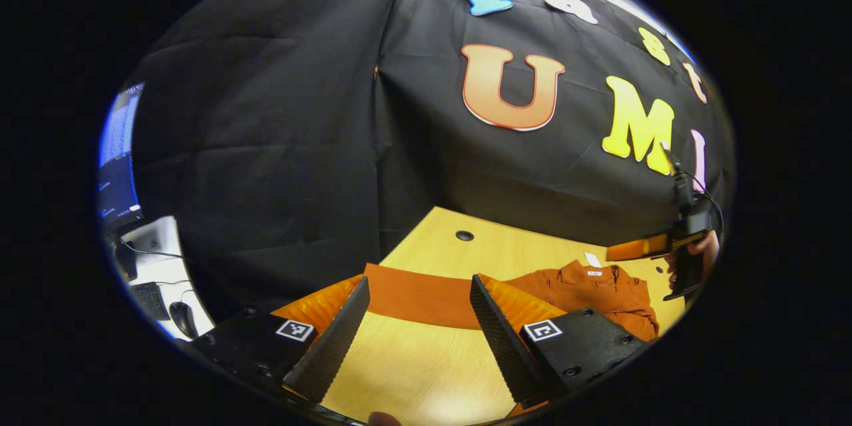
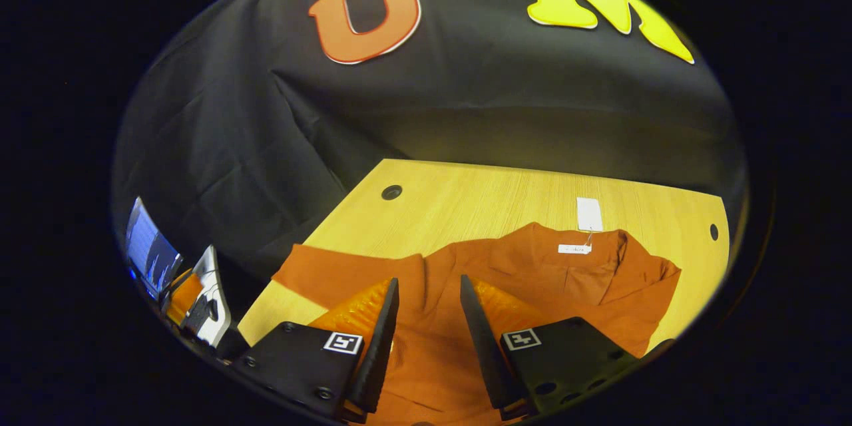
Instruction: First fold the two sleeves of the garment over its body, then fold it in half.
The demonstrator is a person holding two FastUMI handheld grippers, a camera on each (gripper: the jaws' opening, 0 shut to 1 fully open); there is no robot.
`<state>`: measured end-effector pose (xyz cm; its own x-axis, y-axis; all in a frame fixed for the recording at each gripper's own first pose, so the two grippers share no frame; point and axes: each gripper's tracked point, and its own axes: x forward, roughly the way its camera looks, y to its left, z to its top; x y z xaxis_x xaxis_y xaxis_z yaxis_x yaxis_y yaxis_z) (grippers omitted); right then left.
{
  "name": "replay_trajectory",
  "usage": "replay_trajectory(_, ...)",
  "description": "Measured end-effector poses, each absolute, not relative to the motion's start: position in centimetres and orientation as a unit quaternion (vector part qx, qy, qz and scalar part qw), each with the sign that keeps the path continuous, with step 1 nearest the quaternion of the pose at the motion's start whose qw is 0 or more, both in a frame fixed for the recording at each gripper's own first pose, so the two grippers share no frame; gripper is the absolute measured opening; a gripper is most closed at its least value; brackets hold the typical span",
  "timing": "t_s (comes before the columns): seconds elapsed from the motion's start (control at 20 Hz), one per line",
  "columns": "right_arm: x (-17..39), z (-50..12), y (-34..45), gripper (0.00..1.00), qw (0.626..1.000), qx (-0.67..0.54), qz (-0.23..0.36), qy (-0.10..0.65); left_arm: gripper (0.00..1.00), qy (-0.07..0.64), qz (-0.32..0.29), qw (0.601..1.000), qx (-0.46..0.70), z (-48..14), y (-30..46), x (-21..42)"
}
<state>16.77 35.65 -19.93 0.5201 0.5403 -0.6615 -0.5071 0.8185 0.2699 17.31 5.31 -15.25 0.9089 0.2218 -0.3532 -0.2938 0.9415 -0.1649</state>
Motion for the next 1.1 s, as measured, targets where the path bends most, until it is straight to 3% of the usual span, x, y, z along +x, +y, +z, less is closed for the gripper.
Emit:
replay_trajectory(0.3,9.3,-13.7,27.4,0.62,0.876,0.035,0.313,0.366,0.98,0.209,0.109,0.941,-0.243,-21.8,13.5,24.3)
replay_trajectory(0.6,6.4,-13.0,18.6,0.61,0.885,0.07,0.239,0.393,0.99,0.264,0.059,0.912,-0.309,-28.8,17.2,29.4)
replay_trajectory(0.8,5.4,-13.4,16.5,0.61,0.885,0.08,0.21,0.408,0.99,0.294,0.057,0.898,-0.323,-31.7,19.3,32.0)
replay_trajectory(1.1,4.3,-14.4,17.4,0.61,0.877,0.062,0.221,0.421,1.0,0.352,0.017,0.872,-0.339,-35.3,17.8,31.9)
